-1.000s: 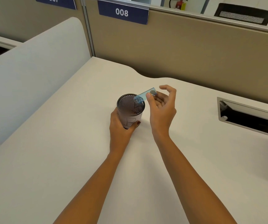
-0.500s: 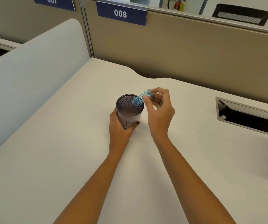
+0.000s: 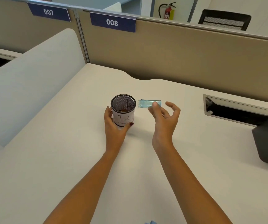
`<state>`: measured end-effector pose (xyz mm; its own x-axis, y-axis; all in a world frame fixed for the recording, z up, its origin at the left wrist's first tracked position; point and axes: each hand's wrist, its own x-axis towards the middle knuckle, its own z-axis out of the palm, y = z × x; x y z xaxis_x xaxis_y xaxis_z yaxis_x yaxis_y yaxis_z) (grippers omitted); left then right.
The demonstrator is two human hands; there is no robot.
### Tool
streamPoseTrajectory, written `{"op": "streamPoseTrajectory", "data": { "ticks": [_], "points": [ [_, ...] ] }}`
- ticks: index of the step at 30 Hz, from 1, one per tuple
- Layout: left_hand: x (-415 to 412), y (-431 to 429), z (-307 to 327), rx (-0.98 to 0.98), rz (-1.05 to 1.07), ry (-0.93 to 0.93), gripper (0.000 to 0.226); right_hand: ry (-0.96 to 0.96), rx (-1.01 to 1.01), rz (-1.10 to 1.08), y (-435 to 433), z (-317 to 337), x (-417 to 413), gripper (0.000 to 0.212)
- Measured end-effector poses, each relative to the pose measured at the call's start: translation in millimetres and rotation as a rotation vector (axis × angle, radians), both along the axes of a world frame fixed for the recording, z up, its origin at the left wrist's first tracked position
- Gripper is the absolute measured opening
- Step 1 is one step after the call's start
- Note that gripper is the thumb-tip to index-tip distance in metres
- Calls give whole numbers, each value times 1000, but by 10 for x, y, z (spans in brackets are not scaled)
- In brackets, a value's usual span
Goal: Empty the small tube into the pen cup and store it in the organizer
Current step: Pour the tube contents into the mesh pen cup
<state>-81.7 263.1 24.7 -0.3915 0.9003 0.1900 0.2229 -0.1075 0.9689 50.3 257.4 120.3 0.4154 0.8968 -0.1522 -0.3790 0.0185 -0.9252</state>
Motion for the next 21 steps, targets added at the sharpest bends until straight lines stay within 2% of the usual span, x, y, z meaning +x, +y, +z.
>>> {"op": "streamPoseTrajectory", "data": {
  "ticks": [5, 10, 14, 21],
  "points": [
    [90, -454, 27, -31, 26, -75, 88, 129, -60, 0, -534, 51, 304, 34],
    [187, -960, 117, -135, -27, -73, 57, 151, -103, -12, -1079, 59, 551, 32],
    [291, -1453, 201, -183, -112, -11, 36, 145, -110, -28, -1488, 60, 683, 31],
    [459, -2269, 231, -182, -411, 194, 26, 129, -135, -39, -2135, -45, 825, 30]
  ]
}}
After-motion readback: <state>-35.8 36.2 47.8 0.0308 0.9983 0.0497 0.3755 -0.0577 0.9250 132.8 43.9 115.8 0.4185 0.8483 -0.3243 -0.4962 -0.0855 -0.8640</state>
